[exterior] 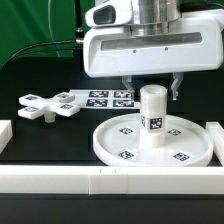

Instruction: Assemble round table

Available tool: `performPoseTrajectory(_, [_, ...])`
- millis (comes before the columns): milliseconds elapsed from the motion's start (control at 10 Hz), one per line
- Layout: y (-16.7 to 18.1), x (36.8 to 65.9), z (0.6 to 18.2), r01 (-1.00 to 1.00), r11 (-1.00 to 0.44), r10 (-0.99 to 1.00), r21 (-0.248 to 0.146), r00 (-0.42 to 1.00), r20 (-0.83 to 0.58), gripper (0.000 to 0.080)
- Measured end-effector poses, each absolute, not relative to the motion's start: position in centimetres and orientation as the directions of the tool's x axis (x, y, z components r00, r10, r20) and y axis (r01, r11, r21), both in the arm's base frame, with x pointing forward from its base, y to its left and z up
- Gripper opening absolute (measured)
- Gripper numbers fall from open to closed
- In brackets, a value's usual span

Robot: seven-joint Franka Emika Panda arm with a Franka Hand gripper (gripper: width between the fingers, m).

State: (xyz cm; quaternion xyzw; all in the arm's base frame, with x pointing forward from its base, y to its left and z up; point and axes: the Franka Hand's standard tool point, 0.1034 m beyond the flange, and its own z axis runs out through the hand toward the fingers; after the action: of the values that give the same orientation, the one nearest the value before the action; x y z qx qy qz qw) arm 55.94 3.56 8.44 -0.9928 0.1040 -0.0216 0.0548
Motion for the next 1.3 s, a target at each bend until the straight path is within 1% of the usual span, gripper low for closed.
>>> performPoseTrajectory(400, [3.52,55.91,8.39,-0.393,-0.910,-0.397,-0.133,0.918,0.003,0.0409])
performPoseTrajectory(500, [3.45,55.80,8.34,-0.512,-0.846,-0.515,-0.146,0.857,-0.024,0.0409])
performPoseTrajectory(600, [3.45,55.73,8.32,-0.574,-0.805,-0.575,-0.151,0.817,-0.043,0.0409])
performPoseTrajectory(900, [3.56,55.68,8.28,-0.797,-0.584,-0.791,-0.151,0.601,-0.113,0.0409])
performPoseTrajectory(1000, [3.61,55.68,8.27,-0.851,-0.503,-0.842,-0.150,0.522,-0.138,0.0409])
performPoseTrajectory(1100, [3.80,55.70,8.26,-0.888,-0.438,-0.877,-0.139,0.456,-0.150,0.0409])
performPoseTrajectory(1300, [3.77,55.80,8.17,-0.927,-0.352,-0.913,-0.130,0.371,-0.172,0.0409])
